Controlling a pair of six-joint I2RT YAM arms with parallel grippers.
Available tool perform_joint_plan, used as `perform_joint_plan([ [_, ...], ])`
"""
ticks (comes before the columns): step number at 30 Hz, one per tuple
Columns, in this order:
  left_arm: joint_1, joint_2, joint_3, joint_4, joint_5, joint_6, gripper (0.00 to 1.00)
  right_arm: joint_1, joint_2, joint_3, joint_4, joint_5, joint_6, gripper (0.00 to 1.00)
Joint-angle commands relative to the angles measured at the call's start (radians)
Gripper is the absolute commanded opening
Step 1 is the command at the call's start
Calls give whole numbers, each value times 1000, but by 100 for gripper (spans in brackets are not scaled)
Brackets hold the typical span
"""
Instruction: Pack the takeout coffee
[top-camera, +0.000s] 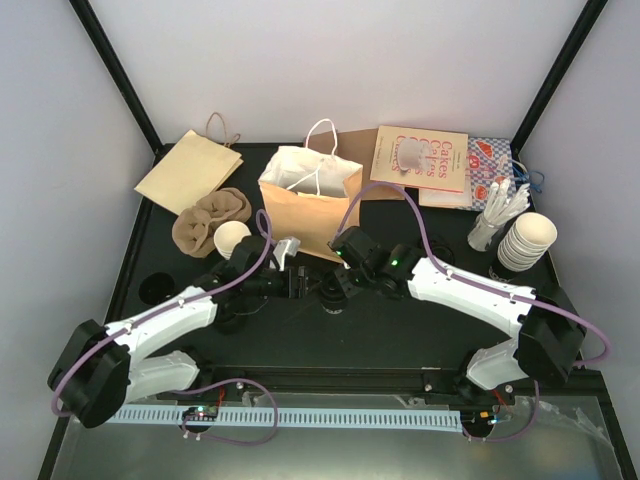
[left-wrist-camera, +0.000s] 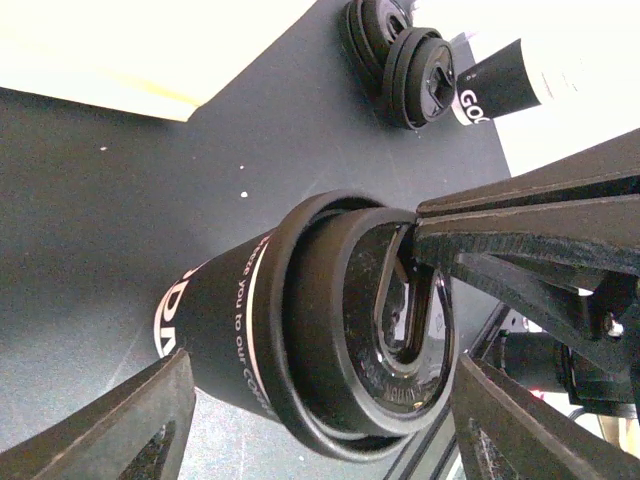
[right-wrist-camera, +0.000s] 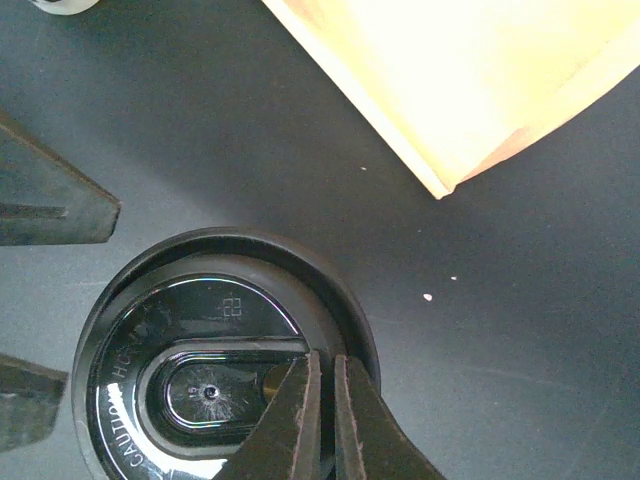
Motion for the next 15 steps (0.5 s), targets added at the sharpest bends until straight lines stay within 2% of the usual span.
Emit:
perform_joint_plan([
  [1, -12, 20, 33, -12, 46, 44, 74, 28, 23, -28, -149, -109, -18, 1],
  [6, -16, 37, 36, -12, 45, 54, 73, 29, 16, 0, -164, -86, -10, 5],
  [15, -18, 131, 67, -49, 53, 82, 67, 29, 17, 31, -176, -76, 1, 6],
])
